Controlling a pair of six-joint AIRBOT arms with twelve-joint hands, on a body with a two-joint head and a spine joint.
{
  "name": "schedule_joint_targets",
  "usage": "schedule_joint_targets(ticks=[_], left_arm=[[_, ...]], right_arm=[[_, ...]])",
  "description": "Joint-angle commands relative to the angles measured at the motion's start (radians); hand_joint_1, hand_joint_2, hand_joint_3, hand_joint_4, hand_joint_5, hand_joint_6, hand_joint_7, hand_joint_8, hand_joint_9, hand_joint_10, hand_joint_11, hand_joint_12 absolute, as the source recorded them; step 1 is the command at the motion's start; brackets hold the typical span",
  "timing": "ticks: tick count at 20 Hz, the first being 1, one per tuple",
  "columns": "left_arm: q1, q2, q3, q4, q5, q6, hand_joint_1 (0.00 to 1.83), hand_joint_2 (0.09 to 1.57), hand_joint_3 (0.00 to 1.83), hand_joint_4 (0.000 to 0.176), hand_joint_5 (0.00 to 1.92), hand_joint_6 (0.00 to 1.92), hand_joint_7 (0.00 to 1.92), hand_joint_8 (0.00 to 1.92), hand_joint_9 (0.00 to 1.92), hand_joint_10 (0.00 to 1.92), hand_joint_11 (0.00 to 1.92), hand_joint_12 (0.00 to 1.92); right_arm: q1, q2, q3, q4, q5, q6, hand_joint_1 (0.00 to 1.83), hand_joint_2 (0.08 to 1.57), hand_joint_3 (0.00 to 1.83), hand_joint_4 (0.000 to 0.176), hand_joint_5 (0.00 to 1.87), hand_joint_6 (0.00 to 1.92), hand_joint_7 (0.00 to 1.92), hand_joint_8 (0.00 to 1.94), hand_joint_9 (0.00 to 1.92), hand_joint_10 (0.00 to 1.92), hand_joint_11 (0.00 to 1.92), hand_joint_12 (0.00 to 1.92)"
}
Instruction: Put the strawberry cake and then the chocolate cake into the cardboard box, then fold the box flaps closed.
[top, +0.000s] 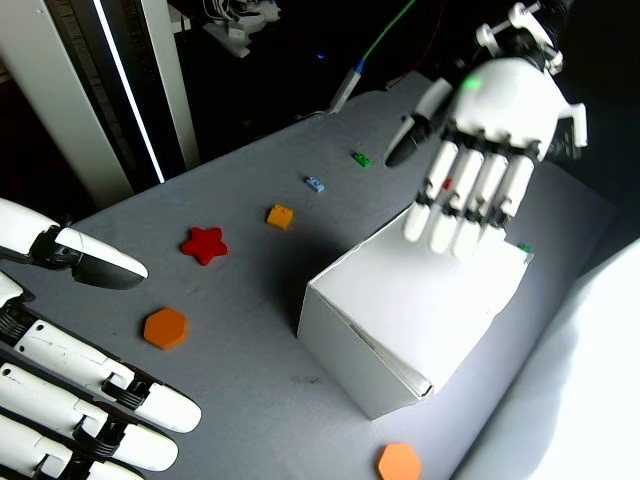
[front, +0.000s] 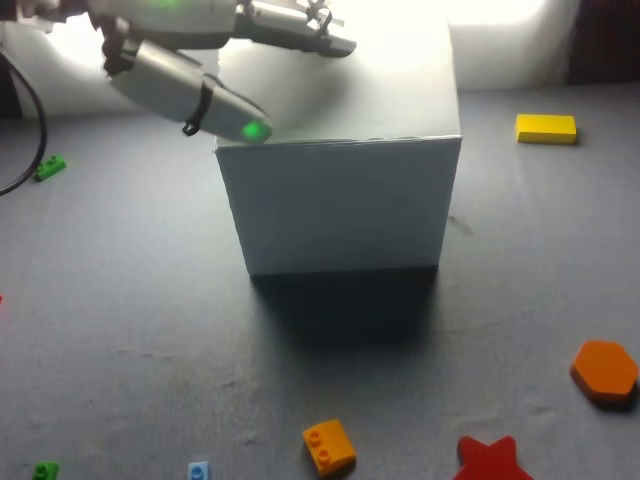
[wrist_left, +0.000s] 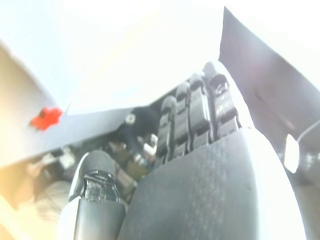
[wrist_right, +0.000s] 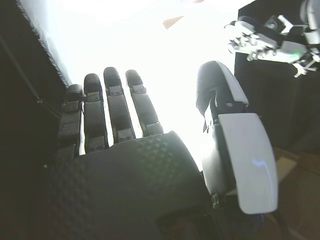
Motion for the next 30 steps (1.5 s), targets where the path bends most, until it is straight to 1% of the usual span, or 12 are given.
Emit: schedule_joint_targets(ticks=[1,3,9,15,17,20,24,26,27,28,29,30], left_arm=[[-0.002,0.001,0.009,-0.076,-0.016,-0.002,0.0,1.28,0.0,0.024,0.14,0.01,0.2,0.01,0.17,0.01,0.0,0.55],[0.02,-0.007,0.007,-0.057,-0.016,-0.003,0.0,1.28,0.0,0.024,0.13,0.01,0.2,0.01,0.18,0.01,0.0,0.55],[0.079,0.015,-0.033,-0.051,-0.017,-0.005,0.0,1.27,0.0,0.027,0.14,0.0,0.21,0.0,0.19,0.0,0.0,0.56],[0.019,0.049,-0.043,-0.048,-0.018,-0.013,0.0,1.28,0.0,0.021,0.12,0.0,0.2,0.0,0.17,0.0,0.0,0.56],[-0.007,0.08,-0.055,-0.039,-0.018,-0.025,0.0,1.27,0.0,0.029,0.13,0.0,0.2,0.0,0.17,0.0,0.0,0.56],[-0.018,0.143,-0.098,-0.026,-0.022,-0.035,0.0,1.27,0.0,0.023,0.12,0.0,0.2,0.0,0.17,0.0,0.0,0.56],[-0.003,0.271,-0.204,-0.002,-0.026,-0.048,0.0,1.26,0.0,0.03,0.13,0.0,0.2,0.0,0.18,0.0,0.0,0.59],[0.033,0.329,-0.261,-0.001,-0.025,-0.053,0.0,1.26,0.0,0.044,0.2,0.01,0.27,0.01,0.25,0.02,0.0,0.73],[0.051,0.359,-0.291,-0.001,-0.025,-0.054,0.0,1.25,0.0,0.051,0.29,0.02,0.37,0.02,0.33,0.03,0.0,0.92],[0.072,0.388,-0.322,-0.001,-0.025,-0.056,0.0,1.25,0.0,0.051,0.29,0.02,0.37,0.02,0.33,0.03,0.0,0.92],[0.096,0.423,-0.358,-0.001,-0.024,-0.057,0.0,1.27,0.0,0.001,0.62,0.04,0.76,0.07,0.68,0.12,0.14,1.26],[0.115,0.452,-0.389,-0.002,-0.024,-0.058,0.07,1.26,0.0,0.0,0.74,0.04,0.88,0.08,0.77,0.16,0.23,1.28]], right_arm=[[0.017,0.013,0.002,-0.001,0.12,0.003,0.0,1.28,0.0,0.0,0.09,0.0,0.18,0.0,0.15,0.0,0.0,0.36],[0.018,0.013,0.002,-0.002,0.12,0.002,0.0,1.29,0.0,0.0,0.1,0.0,0.18,0.0,0.15,0.0,0.0,0.43],[0.018,0.014,0.0,-0.003,0.125,-0.016,0.0,1.3,0.0,0.0,0.09,0.01,0.15,0.0,0.13,0.0,0.0,0.28],[0.018,0.014,-0.001,-0.003,0.13,-0.029,0.0,1.29,0.0,0.0,0.1,0.01,0.16,0.01,0.14,0.01,0.0,0.38],[0.017,0.014,-0.001,-0.004,0.127,-0.035,0.0,1.28,0.0,0.0,0.09,0.0,0.16,0.0,0.14,0.01,0.0,0.38],[0.018,0.015,-0.001,-0.028,0.115,-0.034,0.0,1.27,0.0,0.0,0.09,0.01,0.15,0.0,0.13,0.0,0.0,0.33],[0.018,0.015,-0.002,-0.163,0.088,0.029,0.0,1.25,0.0,0.0,0.07,0.0,0.13,0.0,0.11,0.0,0.0,0.23],[0.018,0.015,-0.002,-0.179,0.067,0.027,0.0,1.23,0.0,0.0,0.14,0.02,0.18,0.01,0.17,0.02,0.0,0.44],[0.017,0.015,-0.002,-0.185,0.06,0.026,0.0,1.23,0.0,0.0,0.27,0.06,0.31,0.04,0.29,0.08,0.0,0.69],[0.017,0.015,-0.002,-0.185,0.059,0.026,0.0,1.23,0.0,0.0,0.27,0.06,0.31,0.04,0.29,0.08,0.0,0.69],[0.017,0.015,-0.002,-0.185,0.059,0.026,0.04,1.23,0.0,0.0,0.59,0.14,0.69,0.09,0.54,0.42,0.0,1.44],[0.017,0.014,-0.002,-0.185,0.059,0.026,0.06,1.24,0.0,0.0,0.68,0.2,0.8,0.12,0.51,0.76,0.0,1.65]])
